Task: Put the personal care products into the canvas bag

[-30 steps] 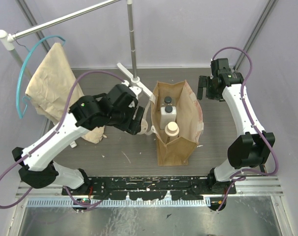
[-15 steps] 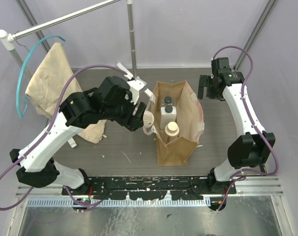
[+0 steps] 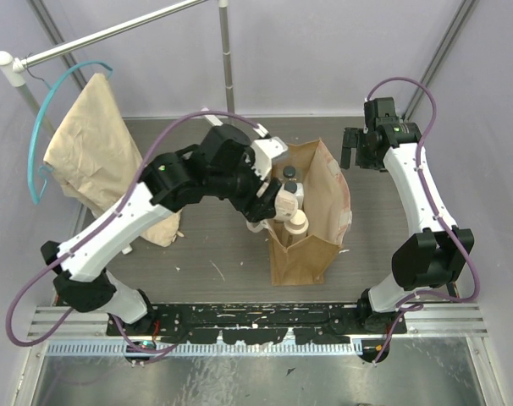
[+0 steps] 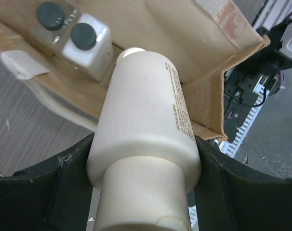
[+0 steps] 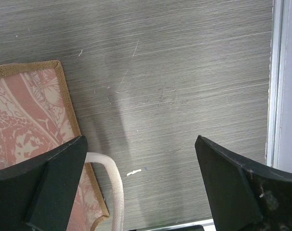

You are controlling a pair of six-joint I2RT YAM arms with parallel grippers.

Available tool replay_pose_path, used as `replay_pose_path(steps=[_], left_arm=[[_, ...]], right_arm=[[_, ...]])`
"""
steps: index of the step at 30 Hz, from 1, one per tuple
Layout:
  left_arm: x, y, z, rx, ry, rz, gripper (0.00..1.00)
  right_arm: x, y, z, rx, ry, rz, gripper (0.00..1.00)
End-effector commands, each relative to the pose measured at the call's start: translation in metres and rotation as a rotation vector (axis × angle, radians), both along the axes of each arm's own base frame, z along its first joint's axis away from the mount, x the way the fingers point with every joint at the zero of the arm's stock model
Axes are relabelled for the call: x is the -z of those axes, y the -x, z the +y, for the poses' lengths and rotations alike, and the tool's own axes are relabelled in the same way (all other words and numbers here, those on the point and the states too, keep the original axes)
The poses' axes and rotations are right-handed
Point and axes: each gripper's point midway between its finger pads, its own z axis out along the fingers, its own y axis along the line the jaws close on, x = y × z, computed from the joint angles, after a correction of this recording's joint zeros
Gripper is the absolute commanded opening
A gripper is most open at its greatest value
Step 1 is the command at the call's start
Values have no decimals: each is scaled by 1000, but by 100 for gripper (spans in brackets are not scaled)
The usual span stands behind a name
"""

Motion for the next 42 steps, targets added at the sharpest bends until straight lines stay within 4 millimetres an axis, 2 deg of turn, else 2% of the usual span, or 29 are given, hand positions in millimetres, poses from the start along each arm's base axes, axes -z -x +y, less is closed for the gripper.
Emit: replay_pose_path(steps=[1,6,11,18,28,37,42], left_arm=[[-2,-5,-44,160,96,-44,0],[18,-1,-66,255,72,3,0],[37,10,-76,352,-8,41,0],[64,17,-70,400,-142,104,0],[108,-4,-54,365,-367,76,2],[132,-8,-60,388,-428,84,0],[129,-10,-67,392,-421,64,0]], right_arm=[[-18,-9,-1,-3,7,-60,100],[-14,-7,-1,-4,8,-57,100],[-15,-7,-1,-3,5,-58,100],[-16,-8,-1,-2,6,-59,100],[-12,-9,0,-5,0,-49,100],[-10,-8,0,-3,2,-43,100],[-8,-7,0,-2,2,-40,100]])
